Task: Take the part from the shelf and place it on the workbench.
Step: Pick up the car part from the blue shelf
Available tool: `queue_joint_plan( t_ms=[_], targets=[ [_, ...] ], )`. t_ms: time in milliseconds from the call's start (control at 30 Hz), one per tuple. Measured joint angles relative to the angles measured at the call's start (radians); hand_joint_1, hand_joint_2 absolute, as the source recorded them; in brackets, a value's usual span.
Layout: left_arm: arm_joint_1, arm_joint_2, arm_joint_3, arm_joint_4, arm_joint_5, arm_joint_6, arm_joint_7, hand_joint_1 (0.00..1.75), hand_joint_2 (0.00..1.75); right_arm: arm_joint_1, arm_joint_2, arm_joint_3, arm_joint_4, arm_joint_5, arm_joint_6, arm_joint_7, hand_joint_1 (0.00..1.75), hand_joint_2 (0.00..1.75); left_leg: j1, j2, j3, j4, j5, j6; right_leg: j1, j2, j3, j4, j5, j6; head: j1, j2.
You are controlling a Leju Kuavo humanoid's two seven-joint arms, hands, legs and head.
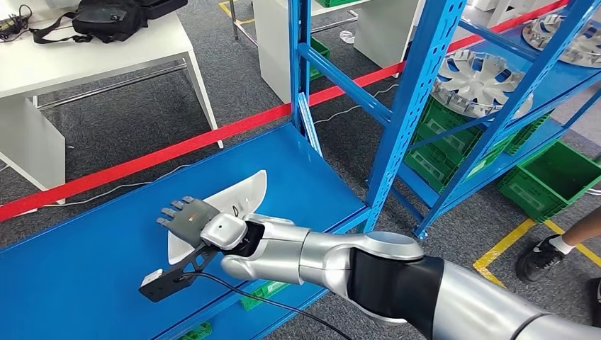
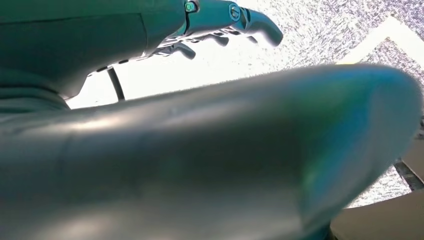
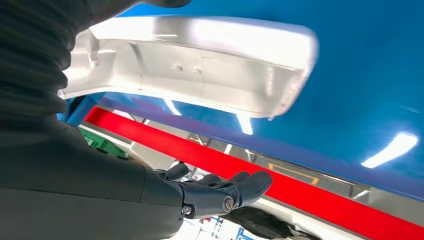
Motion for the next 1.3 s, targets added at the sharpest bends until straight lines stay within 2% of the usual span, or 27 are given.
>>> queue_joint_plan(
  t_ms=[433, 500, 567, 633, 1300],
  targets=[
    [0.000, 0.000, 0.000, 0.000, -0.003, 0.000, 0.001, 0.00, 0.00, 0.010, -0.036, 0.023, -0.010, 0.009, -0.019, 0.031, 0.00, 1.75, 0.000, 0.000, 0.000, 0.000, 0.000, 0.000, 0.000, 0.000, 0.000, 0.000, 0.000, 0.000, 0.000, 0.000],
    [0.000, 0.000, 0.000, 0.000, -0.003, 0.000, 0.003, 0.00, 0.00, 0.016, -0.041, 0.025, -0.014, 0.010, -0.024, 0.039, 0.25, 1.75, 0.000, 0.000, 0.000, 0.000, 0.000, 0.000, 0.000, 0.000, 0.000, 0.000, 0.000, 0.000, 0.000, 0.000],
    [0.000, 0.000, 0.000, 0.000, -0.004, 0.000, 0.004, 0.00, 0.00, 0.022, -0.046, 0.026, -0.018, 0.010, -0.028, 0.046, 1.10, 1.75, 0.000, 0.000, 0.000, 0.000, 0.000, 0.000, 0.000, 0.000, 0.000, 0.000, 0.000, 0.000, 0.000, 0.000],
    [0.000, 0.000, 0.000, 0.000, -0.003, 0.000, 0.005, 0.00, 0.00, 0.027, -0.050, 0.027, -0.024, 0.011, -0.029, 0.051, 1.71, 1.75, 0.000, 0.000, 0.000, 0.000, 0.000, 0.000, 0.000, 0.000, 0.000, 0.000, 0.000, 0.000, 0.000, 0.000],
    [0.000, 0.000, 0.000, -0.001, -0.001, 0.000, -0.010, 0.00, 0.00, 0.041, -0.073, 0.027, -0.049, 0.012, -0.050, 0.052, 1.75, 1.75, 0.000, 0.000, 0.001, 0.000, 0.000, 0.000, 0.000, 0.000, 0.001, 0.000, 0.000, 0.000, 0.000, 0.000]
  ],
)
